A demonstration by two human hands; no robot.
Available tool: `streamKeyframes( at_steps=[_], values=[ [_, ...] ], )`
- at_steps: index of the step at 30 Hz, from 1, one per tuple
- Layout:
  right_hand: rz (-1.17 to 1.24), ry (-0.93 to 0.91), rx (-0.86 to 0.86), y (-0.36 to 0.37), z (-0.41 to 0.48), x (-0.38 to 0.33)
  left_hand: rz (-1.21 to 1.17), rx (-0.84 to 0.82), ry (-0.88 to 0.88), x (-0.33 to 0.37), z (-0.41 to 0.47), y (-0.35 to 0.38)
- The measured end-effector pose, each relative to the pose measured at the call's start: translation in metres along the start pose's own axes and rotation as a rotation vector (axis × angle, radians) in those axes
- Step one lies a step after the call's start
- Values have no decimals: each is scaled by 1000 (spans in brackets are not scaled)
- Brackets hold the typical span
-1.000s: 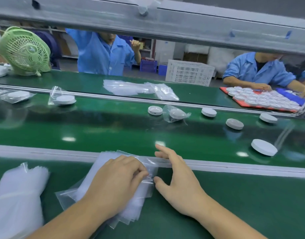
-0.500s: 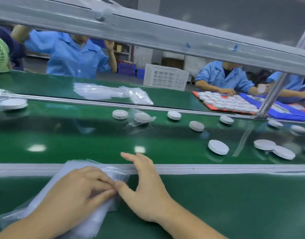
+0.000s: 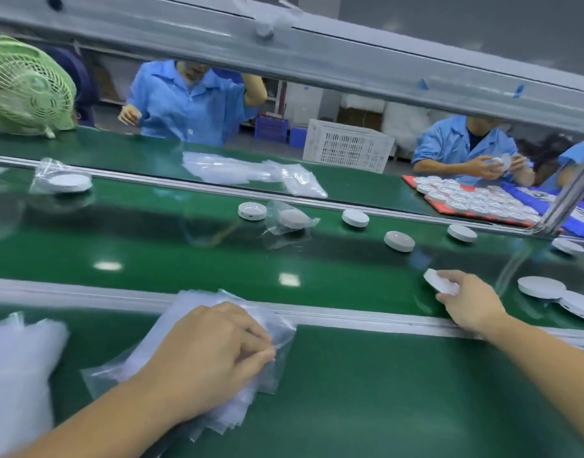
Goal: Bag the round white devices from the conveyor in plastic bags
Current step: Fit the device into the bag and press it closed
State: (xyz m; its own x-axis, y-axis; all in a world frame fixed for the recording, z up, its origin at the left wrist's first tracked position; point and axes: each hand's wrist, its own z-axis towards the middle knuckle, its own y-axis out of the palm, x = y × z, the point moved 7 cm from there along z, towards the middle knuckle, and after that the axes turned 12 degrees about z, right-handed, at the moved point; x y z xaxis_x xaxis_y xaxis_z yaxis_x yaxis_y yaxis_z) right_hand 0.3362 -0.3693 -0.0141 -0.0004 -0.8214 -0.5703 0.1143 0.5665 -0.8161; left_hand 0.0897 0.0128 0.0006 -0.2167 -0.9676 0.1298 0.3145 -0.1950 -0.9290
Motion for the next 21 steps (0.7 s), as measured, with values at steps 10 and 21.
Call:
streamKeyframes(
  at_steps=[10,21],
  values=[
    [52,-1281,10,34,-193,-180,-310,127,-281,-18,2,-18],
    [817,-656,-270,48,-205,-217,-983,279,-297,8,3,-30]
  ],
)
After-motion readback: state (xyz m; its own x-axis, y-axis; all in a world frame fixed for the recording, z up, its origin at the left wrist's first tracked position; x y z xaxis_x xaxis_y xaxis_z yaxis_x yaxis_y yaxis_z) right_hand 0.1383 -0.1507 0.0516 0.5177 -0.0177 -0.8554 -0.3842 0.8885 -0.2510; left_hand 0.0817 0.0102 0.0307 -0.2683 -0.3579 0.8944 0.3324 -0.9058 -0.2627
